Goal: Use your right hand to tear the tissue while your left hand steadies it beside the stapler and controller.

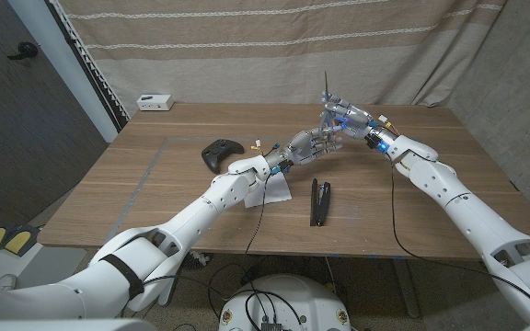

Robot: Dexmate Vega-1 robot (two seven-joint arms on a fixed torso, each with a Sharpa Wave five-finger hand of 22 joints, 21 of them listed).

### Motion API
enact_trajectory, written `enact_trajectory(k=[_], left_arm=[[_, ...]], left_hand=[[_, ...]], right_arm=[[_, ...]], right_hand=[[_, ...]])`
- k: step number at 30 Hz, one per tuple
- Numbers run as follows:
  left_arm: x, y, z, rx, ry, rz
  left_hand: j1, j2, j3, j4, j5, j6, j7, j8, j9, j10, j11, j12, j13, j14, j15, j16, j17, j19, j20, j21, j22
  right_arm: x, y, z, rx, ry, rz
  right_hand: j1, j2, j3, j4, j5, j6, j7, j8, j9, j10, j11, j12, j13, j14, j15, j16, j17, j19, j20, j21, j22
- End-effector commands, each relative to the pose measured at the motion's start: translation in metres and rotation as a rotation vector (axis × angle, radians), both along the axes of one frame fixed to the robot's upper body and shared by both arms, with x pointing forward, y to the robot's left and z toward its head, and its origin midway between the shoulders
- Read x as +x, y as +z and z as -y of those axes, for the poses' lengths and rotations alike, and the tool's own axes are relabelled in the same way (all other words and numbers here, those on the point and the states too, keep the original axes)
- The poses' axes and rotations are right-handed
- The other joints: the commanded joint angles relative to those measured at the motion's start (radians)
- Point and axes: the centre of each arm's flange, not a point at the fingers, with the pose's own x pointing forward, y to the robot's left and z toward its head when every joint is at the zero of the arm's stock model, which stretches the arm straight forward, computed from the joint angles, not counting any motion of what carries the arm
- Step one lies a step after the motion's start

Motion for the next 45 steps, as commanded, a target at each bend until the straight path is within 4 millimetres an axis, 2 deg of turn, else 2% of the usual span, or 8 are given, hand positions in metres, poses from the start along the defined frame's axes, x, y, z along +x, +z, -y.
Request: enact_trajectory(k=[1,7,22,26,32,36,40,45], left_arm=[[-0.0022,-0.0023,-0.0032,-0.005,0.024,-0.011],[-0.0021,-0.0029,-0.0028,-0.009,0.02,-0.017],[0.0012,-0.0042,-0.0019,-0.024,-0.011,-0.051],[0.0017,-0.004,-0.002,-0.032,-0.007,-0.056],[0.0025,-0.003,-0.0016,-0.049,-0.008,-0.061],[0.003,-0.0035,-0.0023,-0.066,0.002,-0.075],[0.0031,-0.005,-0.0031,-0.072,0.008,-0.086],[0.0027,-0.0056,-0.0047,-0.085,0.016,-0.095]], left_hand=[[0.007,0.03,0.013,0.01,-0.007,0.009,-0.023,-0.006,-0.005,0.04,-0.003,0.027,0.024,0.047,-0.178,0.025,0.026,-0.005,-0.092,0.006,0.008],[0.016,0.049,0.029,0.009,-0.009,0.027,-0.027,-0.009,-0.011,0.094,-0.004,0.064,0.069,0.095,-0.179,0.061,0.072,-0.016,-0.048,0.014,0.017],[0.036,0.035,0.058,-0.002,-0.009,0.047,-0.024,-0.002,0.013,0.191,-0.005,0.174,0.191,0.178,-0.181,0.108,0.178,-0.007,-0.026,0.035,0.029],[0.052,0.02,0.074,-0.007,-0.01,0.096,-0.023,0.031,0.037,0.281,-0.006,0.251,0.258,0.212,-0.181,0.114,0.217,0.004,-0.025,0.048,0.036],[0.071,0.011,0.087,-0.007,-0.017,0.11,-0.019,0.059,0.075,0.335,-0.005,0.333,0.343,0.238,-0.182,0.107,0.252,0.0,-0.027,0.055,0.043],[0.095,0.002,0.095,-0.01,-0.022,0.136,-0.02,0.106,0.128,0.351,-0.003,0.409,0.436,0.276,-0.183,0.102,0.287,0.004,-0.032,0.067,0.051],[0.098,0.006,0.098,-0.008,-0.022,0.138,-0.021,0.111,0.134,0.348,-0.003,0.413,0.444,0.282,-0.184,0.103,0.291,0.008,-0.033,0.07,0.052],[0.112,0.005,0.098,-0.007,-0.024,0.161,-0.02,0.149,0.172,0.355,-0.002,0.462,0.504,0.308,-0.185,0.104,0.314,0.008,-0.032,0.076,0.057]], right_arm=[[-0.0006,0.0007,0.0024,-0.01,-0.02,0.007],[0.0,-0.0005,0.0011,-0.011,-0.013,0.0],[0.0041,-0.0038,0.0037,0.002,0.005,-0.025],[0.0054,-0.0048,0.0031,0.0,0.009,-0.03],[0.0066,-0.0052,0.0036,0.004,0.012,-0.035],[0.0074,-0.0054,0.0046,0.009,0.008,-0.039],[0.0079,-0.0062,0.0043,0.009,0.009,-0.044],[0.0083,-0.007,0.0037,0.005,0.006,-0.048]], right_hand=[[0.032,0.041,0.01,0.003,0.009,0.011,-0.003,0.007,0.005,0.007,0.001,0.01,0.005,0.068,-0.132,0.003,0.002,0.001,-0.152,-0.005,0.001],[0.032,0.041,0.01,0.004,0.01,0.012,-0.004,0.007,0.004,0.008,0.001,0.01,0.005,0.069,-0.132,0.004,0.002,0.001,-0.152,-0.007,0.001],[0.03,0.042,0.01,0.005,0.01,0.013,-0.003,0.007,0.004,0.008,0.001,0.01,0.005,0.071,-0.132,0.003,0.0,0.002,-0.151,-0.011,0.001],[0.03,0.042,0.01,0.005,0.01,0.013,-0.004,0.007,0.004,0.008,0.001,0.01,0.005,0.072,-0.132,0.003,0.001,0.003,-0.151,-0.012,0.001],[0.03,0.042,0.01,0.005,0.01,0.013,-0.003,0.007,0.003,0.01,0.0,0.01,0.004,0.072,-0.132,0.002,0.0,0.004,-0.151,-0.014,0.002],[0.029,0.042,0.01,0.005,0.011,0.013,-0.004,0.007,0.003,0.01,0.0,0.01,0.004,0.072,-0.132,0.002,-0.001,0.004,-0.151,-0.014,0.002],[0.029,0.042,0.01,0.005,0.011,0.011,-0.005,0.006,0.003,0.01,0.0,0.01,0.004,0.073,-0.132,0.003,0.0,0.005,-0.151,-0.015,0.002],[0.029,0.042,0.01,0.004,0.011,0.011,-0.001,0.006,0.003,0.009,0.0,0.009,0.004,0.072,-0.133,0.002,-0.001,0.007,-0.15,-0.016,0.002]])
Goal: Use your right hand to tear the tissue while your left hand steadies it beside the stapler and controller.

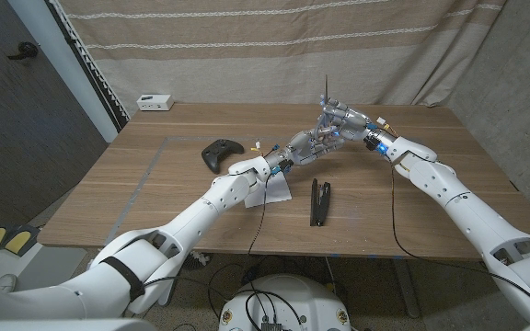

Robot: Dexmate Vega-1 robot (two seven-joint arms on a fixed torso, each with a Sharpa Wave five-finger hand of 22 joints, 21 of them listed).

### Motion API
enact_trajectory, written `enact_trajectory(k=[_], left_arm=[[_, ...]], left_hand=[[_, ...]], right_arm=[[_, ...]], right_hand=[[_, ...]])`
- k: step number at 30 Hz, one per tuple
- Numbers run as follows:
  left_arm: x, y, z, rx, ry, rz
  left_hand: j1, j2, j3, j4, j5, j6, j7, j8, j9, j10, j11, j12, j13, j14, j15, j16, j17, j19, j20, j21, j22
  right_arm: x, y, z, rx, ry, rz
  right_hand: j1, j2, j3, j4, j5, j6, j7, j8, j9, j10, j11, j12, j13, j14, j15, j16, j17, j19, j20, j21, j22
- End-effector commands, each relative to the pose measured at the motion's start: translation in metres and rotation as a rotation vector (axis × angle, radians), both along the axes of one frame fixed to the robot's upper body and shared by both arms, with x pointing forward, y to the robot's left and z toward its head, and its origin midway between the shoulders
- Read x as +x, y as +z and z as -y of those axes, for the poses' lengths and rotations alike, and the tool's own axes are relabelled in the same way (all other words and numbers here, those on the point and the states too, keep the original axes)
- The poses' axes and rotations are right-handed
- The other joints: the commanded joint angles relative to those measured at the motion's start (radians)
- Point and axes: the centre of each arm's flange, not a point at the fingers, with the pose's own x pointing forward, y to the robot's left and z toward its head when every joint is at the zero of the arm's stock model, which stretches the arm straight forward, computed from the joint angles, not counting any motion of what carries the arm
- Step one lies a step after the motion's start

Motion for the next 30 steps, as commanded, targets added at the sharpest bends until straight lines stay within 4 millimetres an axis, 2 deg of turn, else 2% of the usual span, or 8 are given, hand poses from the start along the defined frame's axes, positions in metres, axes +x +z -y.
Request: enact_trajectory(k=[1,4,7,9,15,25,30], left_arm=[[-0.0001,-0.0015,-0.0031,-0.035,0.021,-0.027],[-0.0004,-0.0023,-0.004,-0.048,0.028,-0.035],[-0.0004,-0.0032,-0.0045,-0.052,0.028,-0.039],[-0.0008,-0.0036,-0.0047,-0.051,0.03,-0.039],[-0.0012,-0.0041,-0.0049,-0.049,0.03,-0.037],[-0.0023,-0.0046,-0.0056,-0.049,0.037,-0.043],[-0.0028,-0.003,-0.0049,-0.034,0.031,-0.027]], left_hand=[[0.017,0.0,0.008,0.0,-0.002,0.019,0.002,0.025,0.024,0.03,-0.016,0.031,0.038,0.019,-0.176,0.0,0.015,0.008,-0.035,0.008,0.007],[0.025,-0.001,0.004,0.001,-0.003,0.033,0.004,0.055,0.054,0.039,-0.015,0.069,0.084,0.037,-0.176,0.001,0.032,0.009,-0.035,0.012,0.01],[0.037,0.007,0.002,0.003,-0.006,0.065,0.008,0.103,0.095,0.048,-0.016,0.104,0.13,0.068,-0.177,0.01,0.053,0.016,-0.037,0.02,0.014],[0.04,0.023,0.007,0.009,-0.008,0.077,0.016,0.125,0.112,0.058,-0.016,0.118,0.149,0.08,-0.178,0.014,0.065,0.017,-0.034,0.023,0.017],[0.035,0.067,0.028,0.024,-0.008,0.072,0.017,0.15,0.141,0.053,-0.016,0.13,0.175,0.065,-0.178,-0.002,0.075,0.015,-0.033,0.028,0.021],[0.024,0.077,0.043,0.025,-0.013,0.058,0.019,0.17,0.166,0.031,-0.016,0.125,0.184,0.058,-0.177,-0.022,0.081,0.015,-0.033,0.031,0.021],[-0.006,0.115,0.066,0.047,0.002,-0.033,0.026,0.179,0.219,-0.007,-0.014,0.127,0.217,0.039,-0.173,-0.052,0.09,0.001,-0.011,0.035,0.025]], right_arm=[[0.0016,-0.0013,0.0003,0.0,-0.004,-0.011],[0.0019,-0.0015,0.0002,-0.004,-0.009,-0.008],[0.0019,-0.0014,-0.0001,-0.003,-0.007,-0.01],[0.0019,-0.0014,-0.0004,-0.005,-0.002,-0.011],[0.0021,-0.0022,-0.0009,-0.005,0.001,-0.015],[0.0025,-0.0026,0.0004,0.0,0.013,-0.022],[0.0033,-0.0027,0.0007,-0.002,0.023,-0.024]], right_hand=[[0.033,0.038,0.012,0.002,0.004,0.011,-0.001,0.006,0.0,0.01,0.001,0.007,0.004,0.069,-0.129,0.006,0.007,0.003,-0.146,-0.003,0.002],[0.032,0.037,0.012,0.002,0.004,0.01,-0.002,0.006,0.0,0.009,0.001,0.007,0.004,0.067,-0.129,0.004,0.006,0.004,-0.146,-0.004,0.002],[0.032,0.037,0.012,0.002,0.005,0.01,-0.003,0.006,0.0,0.009,0.001,0.006,0.003,0.067,-0.129,0.004,0.006,0.005,-0.145,-0.005,0.002],[0.032,0.038,0.012,0.002,0.005,0.01,-0.002,0.006,0.0,0.01,0.0,0.006,0.003,0.068,-0.129,0.005,0.007,0.006,-0.145,-0.005,0.002],[0.031,0.038,0.012,0.003,0.005,0.008,-0.001,0.006,0.0,0.009,0.0,0.006,0.003,0.068,-0.129,0.004,0.007,0.008,-0.144,-0.007,0.002],[0.03,0.037,0.012,0.003,0.007,0.007,-0.001,0.005,0.0,0.01,0.0,0.006,0.003,0.069,-0.129,0.004,0.007,0.012,-0.143,-0.01,0.002],[0.029,0.037,0.012,0.003,0.008,0.007,0.002,0.006,0.0,0.01,0.0,0.006,0.003,0.07,-0.129,0.004,0.007,0.013,-0.142,-0.011,0.001]])
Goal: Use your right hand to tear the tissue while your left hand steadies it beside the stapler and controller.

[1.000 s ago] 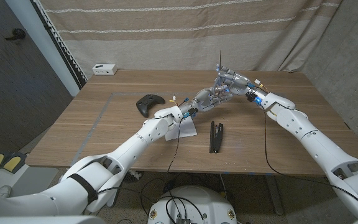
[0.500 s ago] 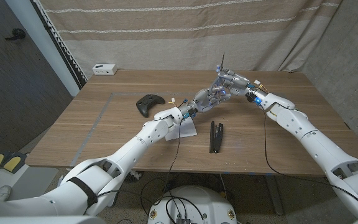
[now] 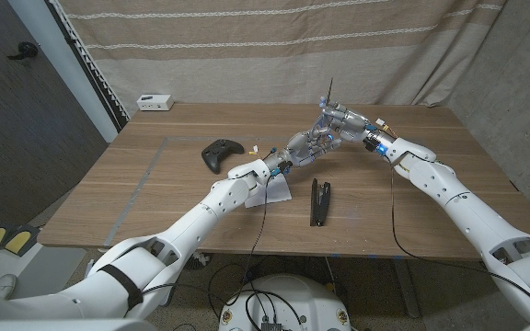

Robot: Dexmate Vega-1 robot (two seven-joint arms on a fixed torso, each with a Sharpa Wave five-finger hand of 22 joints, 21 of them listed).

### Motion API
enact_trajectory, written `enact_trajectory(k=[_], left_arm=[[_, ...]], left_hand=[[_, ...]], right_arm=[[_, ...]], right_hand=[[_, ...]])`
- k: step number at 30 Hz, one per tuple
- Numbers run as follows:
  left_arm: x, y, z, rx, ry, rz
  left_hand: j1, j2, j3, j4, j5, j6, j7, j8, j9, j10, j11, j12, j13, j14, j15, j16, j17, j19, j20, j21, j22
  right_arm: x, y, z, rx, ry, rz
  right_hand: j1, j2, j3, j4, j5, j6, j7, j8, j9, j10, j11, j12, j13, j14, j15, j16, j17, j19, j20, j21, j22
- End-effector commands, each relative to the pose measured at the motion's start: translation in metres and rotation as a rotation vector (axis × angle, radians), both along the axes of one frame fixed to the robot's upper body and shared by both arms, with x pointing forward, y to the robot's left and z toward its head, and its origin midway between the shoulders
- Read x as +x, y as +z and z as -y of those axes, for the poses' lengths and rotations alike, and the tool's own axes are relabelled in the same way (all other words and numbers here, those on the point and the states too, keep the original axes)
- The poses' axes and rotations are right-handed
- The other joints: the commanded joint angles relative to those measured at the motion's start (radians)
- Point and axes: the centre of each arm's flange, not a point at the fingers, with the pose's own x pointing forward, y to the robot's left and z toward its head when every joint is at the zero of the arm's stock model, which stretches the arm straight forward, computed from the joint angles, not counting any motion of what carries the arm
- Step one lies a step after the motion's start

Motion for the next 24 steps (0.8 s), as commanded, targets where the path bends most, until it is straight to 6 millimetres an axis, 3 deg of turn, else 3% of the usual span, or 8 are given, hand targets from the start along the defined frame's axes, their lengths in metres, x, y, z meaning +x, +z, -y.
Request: enact_trajectory(k=[1,8,14,16,19,22,24], left_arm=[[-0.001,0.001,0.0,0.013,-0.003,0.01],[-0.001,0.001,0.0,0.014,0.006,-0.001],[-0.001,0.002,0.002,0.038,0.01,-0.01],[-0.001,0.003,0.002,0.041,0.015,-0.016],[-0.002,0.003,0.001,0.035,0.018,-0.013],[-0.004,0.004,0.0,0.03,0.022,-0.014],[-0.005,0.004,-0.001,0.029,0.025,-0.012]], left_hand=[[-0.003,0.054,0.039,0.034,0.015,-0.066,0.006,0.001,0.109,-0.008,-0.028,0.001,0.03,-0.016,-0.169,-0.02,0.01,-0.01,-0.01,0.009,0.008],[-0.009,0.067,0.047,0.038,0.022,-0.079,0.003,0.018,0.135,-0.023,-0.029,0.007,0.051,-0.018,-0.17,-0.031,0.014,-0.006,-0.013,0.014,0.009],[-0.01,0.071,0.053,0.035,0.024,-0.088,0.004,0.028,0.151,-0.026,-0.029,0.015,0.066,-0.017,-0.171,-0.036,0.017,-0.008,-0.013,0.016,0.008],[-0.011,0.071,0.054,0.035,0.024,-0.089,0.006,0.031,0.155,-0.028,-0.029,0.016,0.068,-0.017,-0.171,-0.037,0.018,-0.009,-0.013,0.016,0.008],[-0.012,0.072,0.057,0.034,0.025,-0.094,0.013,0.037,0.165,-0.036,-0.029,0.014,0.071,-0.018,-0.17,-0.041,0.019,-0.008,-0.014,0.018,0.008],[-0.013,0.073,0.059,0.032,0.026,-0.086,0.012,0.039,0.159,-0.037,-0.029,0.015,0.074,-0.018,-0.17,-0.044,0.02,-0.007,-0.015,0.019,0.008],[-0.013,0.072,0.061,0.031,0.026,-0.086,0.012,0.039,0.156,-0.037,-0.029,0.017,0.076,-0.018,-0.171,-0.047,0.021,-0.007,-0.016,0.02,0.008]], right_arm=[[0.001,0.0,0.001,0.001,0.019,-0.005],[0.001,0.0,0.003,0.004,0.026,-0.004],[0.001,0.001,0.006,-0.016,0.018,0.014],[0.001,0.002,0.007,-0.013,0.023,0.017],[0.0,0.003,0.01,-0.014,0.019,0.025],[0.0,0.004,0.013,-0.006,0.02,0.028],[0.0,0.004,0.013,-0.008,0.016,0.032]], right_hand=[[0.03,0.036,0.01,0.004,0.008,0.003,0.008,0.006,0.002,0.011,0.001,0.005,0.003,0.073,-0.128,0.007,0.031,0.01,-0.146,-0.004,0.001],[0.032,0.029,0.009,0.001,0.009,-0.02,0.011,-0.001,0.002,0.003,0.004,0.001,0.003,0.066,-0.128,0.007,0.038,0.013,-0.144,-0.011,0.001],[0.019,0.021,0.01,-0.001,0.008,-0.049,0.006,-0.003,0.003,-0.029,0.009,-0.005,0.016,-0.012,-0.129,-0.016,0.067,0.045,-0.12,-0.046,-0.003],[-0.017,0.026,0.009,0.013,0.011,-0.076,0.012,-0.003,0.001,-0.068,0.007,-0.015,0.023,-0.076,-0.128,-0.043,0.079,0.079,-0.109,-0.096,-0.006],[-0.071,0.026,0.002,0.032,0.017,-0.125,0.011,-0.011,-0.009,-0.133,0.008,-0.032,0.009,-0.153,-0.126,-0.081,0.065,0.073,-0.081,-0.169,-0.004],[-0.138,0.018,-0.019,0.054,0.025,-0.165,0.009,-0.012,-0.016,-0.194,0.013,-0.037,0.002,-0.3,-0.119,-0.132,0.057,0.068,-0.054,-0.222,-0.003],[-0.159,0.017,-0.025,0.06,0.029,-0.184,0.01,-0.015,-0.018,-0.216,0.011,-0.036,0.001,-0.337,-0.118,-0.137,0.061,0.067,-0.047,-0.239,-0.002]])
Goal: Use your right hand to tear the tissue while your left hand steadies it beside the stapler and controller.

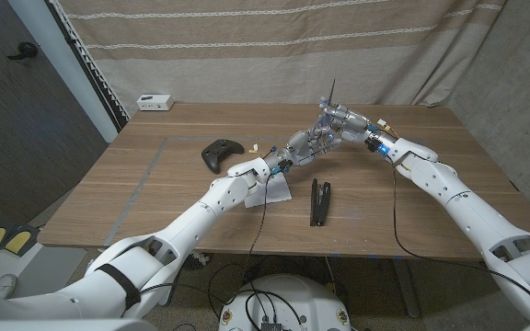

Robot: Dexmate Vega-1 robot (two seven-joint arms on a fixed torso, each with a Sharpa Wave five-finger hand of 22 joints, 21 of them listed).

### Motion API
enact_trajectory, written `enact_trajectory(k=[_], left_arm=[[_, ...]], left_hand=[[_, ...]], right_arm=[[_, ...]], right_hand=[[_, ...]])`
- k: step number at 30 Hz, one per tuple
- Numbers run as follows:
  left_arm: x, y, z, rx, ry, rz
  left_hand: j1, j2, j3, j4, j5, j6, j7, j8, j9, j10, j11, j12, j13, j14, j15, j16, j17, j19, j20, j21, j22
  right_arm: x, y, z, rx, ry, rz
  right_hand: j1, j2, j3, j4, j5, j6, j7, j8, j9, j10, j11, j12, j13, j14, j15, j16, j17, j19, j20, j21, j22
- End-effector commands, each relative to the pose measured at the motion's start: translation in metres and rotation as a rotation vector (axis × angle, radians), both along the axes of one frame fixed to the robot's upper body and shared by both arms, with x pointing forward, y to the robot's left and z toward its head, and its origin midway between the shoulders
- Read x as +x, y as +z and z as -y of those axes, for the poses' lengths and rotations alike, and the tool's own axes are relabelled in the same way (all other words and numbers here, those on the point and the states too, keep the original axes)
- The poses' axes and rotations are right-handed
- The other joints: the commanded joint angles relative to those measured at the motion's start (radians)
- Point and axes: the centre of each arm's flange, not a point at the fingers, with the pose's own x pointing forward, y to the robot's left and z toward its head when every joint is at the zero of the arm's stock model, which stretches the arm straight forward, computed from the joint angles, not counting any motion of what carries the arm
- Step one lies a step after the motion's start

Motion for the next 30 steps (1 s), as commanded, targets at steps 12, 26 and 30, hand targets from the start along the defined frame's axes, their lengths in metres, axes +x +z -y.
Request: enact_trajectory(k=[12,26,30], left_arm=[[-0.008,0.001,-0.006,-0.005,0.018,0.001],[-0.018,0.002,-0.021,-0.053,0.081,-0.014],[-0.02,0.003,-0.027,-0.064,0.102,-0.005]], left_hand=[[0.024,0.026,0.061,0.028,0.003,0.027,0.0,0.012,0.017,0.032,-0.031,0.003,-0.001,0.005,-0.171,-0.015,0.009,0.001,-0.017,0.011,0.002],[-0.006,0.008,0.061,0.029,0.0,-0.003,-0.012,0.026,0.036,0.014,-0.032,-0.012,-0.012,0.0,-0.17,-0.028,0.015,-0.001,-0.018,0.017,0.001],[-0.007,0.007,0.064,0.024,-0.002,-0.022,-0.025,0.036,0.055,0.002,-0.032,-0.021,-0.019,-0.007,-0.174,-0.033,0.017,0.0,-0.025,0.02,0.002]], right_arm=[[0.002,0.002,0.01,-0.004,-0.011,0.029],[0.01,-0.006,0.019,0.022,-0.043,-0.005],[0.011,-0.007,0.021,0.031,-0.047,-0.012]], right_hand=[[-0.262,-0.043,-0.085,0.062,0.057,-0.275,0.028,-0.014,-0.031,-0.33,0.041,-0.009,-0.018,-0.38,-0.094,-0.054,-0.01,-0.041,0.027,-0.182,0.006],[-0.311,-0.044,-0.101,0.065,0.087,-0.363,0.046,-0.012,-0.042,-0.425,0.051,0.0,-0.025,-0.46,-0.083,-0.051,-0.033,-0.063,0.06,-0.236,0.007],[-0.315,-0.042,-0.102,0.064,0.091,-0.384,0.044,-0.014,-0.044,-0.437,0.054,0.001,-0.026,-0.468,-0.077,-0.05,-0.036,-0.063,0.061,-0.243,0.008]])
